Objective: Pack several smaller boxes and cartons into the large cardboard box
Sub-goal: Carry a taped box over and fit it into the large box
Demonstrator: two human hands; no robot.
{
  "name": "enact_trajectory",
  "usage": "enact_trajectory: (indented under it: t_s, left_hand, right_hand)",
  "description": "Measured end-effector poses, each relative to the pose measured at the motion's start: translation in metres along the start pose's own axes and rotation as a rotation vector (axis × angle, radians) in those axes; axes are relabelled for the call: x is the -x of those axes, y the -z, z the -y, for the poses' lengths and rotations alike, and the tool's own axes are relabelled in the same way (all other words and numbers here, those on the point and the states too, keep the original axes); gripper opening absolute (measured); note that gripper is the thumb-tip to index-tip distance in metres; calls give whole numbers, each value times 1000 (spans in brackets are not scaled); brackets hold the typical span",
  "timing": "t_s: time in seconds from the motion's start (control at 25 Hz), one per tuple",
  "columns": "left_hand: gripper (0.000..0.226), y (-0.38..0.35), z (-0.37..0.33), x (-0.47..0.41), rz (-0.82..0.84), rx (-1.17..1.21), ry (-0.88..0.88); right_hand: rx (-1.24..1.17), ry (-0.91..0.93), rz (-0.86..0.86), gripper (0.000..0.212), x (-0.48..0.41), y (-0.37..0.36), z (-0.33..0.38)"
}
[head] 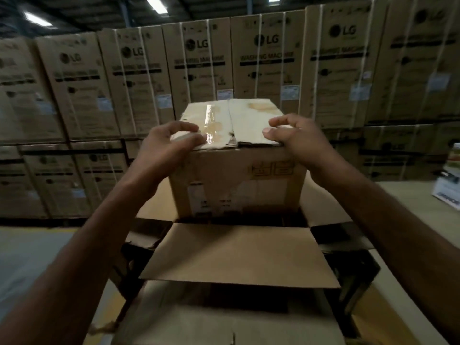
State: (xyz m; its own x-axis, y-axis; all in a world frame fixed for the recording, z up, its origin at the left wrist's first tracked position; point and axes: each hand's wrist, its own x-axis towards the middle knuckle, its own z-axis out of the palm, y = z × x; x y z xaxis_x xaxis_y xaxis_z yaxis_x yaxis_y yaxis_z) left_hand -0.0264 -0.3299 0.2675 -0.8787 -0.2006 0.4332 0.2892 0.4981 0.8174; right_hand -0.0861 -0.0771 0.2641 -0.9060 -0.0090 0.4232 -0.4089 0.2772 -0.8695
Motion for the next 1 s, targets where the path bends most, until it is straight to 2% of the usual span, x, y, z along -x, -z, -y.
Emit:
enact_trajectory:
  t_s: [0.16, 0.28, 0.4, 0.52, 0.6, 0.72, 0.88, 1.0]
  left_hand:
    - [33, -6, 21, -3, 118, -7, 36]
    - [28, -18, 35, -6, 215, -12, 93]
    - [32, -27, 50, -13, 323, -115, 177]
    - [34, -33, 52, -26, 454, -209, 274]
    - [36, -33, 50, -37, 521, -247, 277]
    - [39, -39, 54, -50, 654, -409, 240]
    - [36, -59, 60, -53, 834, -719, 123]
    - [35, -73, 78, -44, 1095, -865, 192]
  right_hand:
    - [104, -110, -29, 26, 6, -11, -12]
    - [177, -173, 9, 22, 11, -13, -31]
    - [277, -226, 95, 28, 15, -20, -48]
    - [483, -240, 244, 33, 5, -24, -53]
    - [570, -290, 345, 38, -4, -25, -44]
    - [725, -344, 511, 43, -12, -28, -41]
    - [1002, -268, 731, 43, -13, -43, -49]
    - [1102, -294, 972, 52, -6, -63, -62]
